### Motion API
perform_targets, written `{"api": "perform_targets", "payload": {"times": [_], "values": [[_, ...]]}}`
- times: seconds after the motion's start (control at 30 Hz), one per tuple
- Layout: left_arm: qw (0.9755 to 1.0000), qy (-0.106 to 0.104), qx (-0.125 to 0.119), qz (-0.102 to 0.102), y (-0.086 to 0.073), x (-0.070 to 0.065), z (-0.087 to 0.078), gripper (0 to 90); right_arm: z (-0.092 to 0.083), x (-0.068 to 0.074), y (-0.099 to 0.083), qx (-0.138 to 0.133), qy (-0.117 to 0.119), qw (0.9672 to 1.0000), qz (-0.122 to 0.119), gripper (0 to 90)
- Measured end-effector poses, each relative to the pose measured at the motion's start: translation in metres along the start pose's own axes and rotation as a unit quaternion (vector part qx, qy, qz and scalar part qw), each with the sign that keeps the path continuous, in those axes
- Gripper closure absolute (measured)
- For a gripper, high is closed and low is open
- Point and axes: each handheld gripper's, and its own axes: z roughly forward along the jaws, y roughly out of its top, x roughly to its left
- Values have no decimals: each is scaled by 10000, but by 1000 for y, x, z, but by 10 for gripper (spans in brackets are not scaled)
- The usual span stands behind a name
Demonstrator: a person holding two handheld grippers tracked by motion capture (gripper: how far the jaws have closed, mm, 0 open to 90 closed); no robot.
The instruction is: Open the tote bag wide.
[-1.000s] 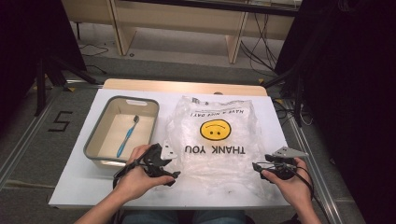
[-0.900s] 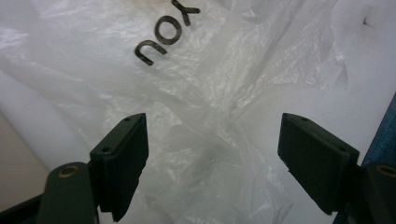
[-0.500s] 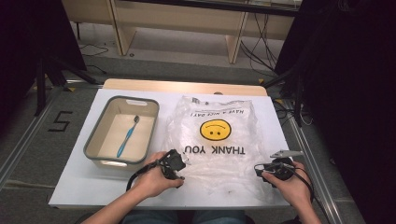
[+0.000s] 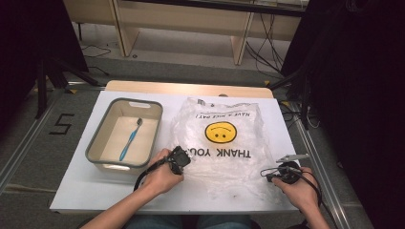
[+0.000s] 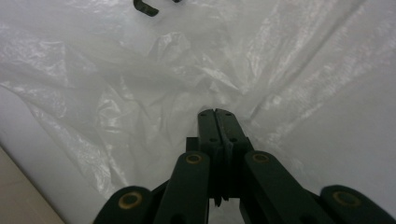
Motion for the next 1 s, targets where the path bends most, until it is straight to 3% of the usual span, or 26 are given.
{"api": "perform_targets", "payload": {"times": [0.17, 0.3, 0.37, 0.63, 0.83, 0.9, 1.0], "values": [[9997, 121, -152, -147, 11, 6, 5, 896, -4, 2, -1, 37, -41, 10000, 38, 900], [9984, 334, -374, -250, 23, 13, 5, 896, -6, 7, -3, 150, -9, 9999, 35, 900], [9970, 423, -534, -362, 28, 16, 8, 896, -7, 10, -4, 189, 12, 9998, 29, 900], [9919, 753, -893, -505, 52, 36, 17, 895, -9, 29, -3, 222, 248, 9994, -105, 900], [9881, 940, -1132, -451, 64, 45, 22, 893, -5, 43, -2, 295, 516, 9979, -261, 900], [9882, 918, -1154, -426, 65, 46, 23, 888, -3, 47, -2, 323, 601, 9972, -317, 900], [9872, 931, -1236, -390, 66, 46, 24, 790, -2, 54, -1, 298, 782, 9960, -312, 868]]}}
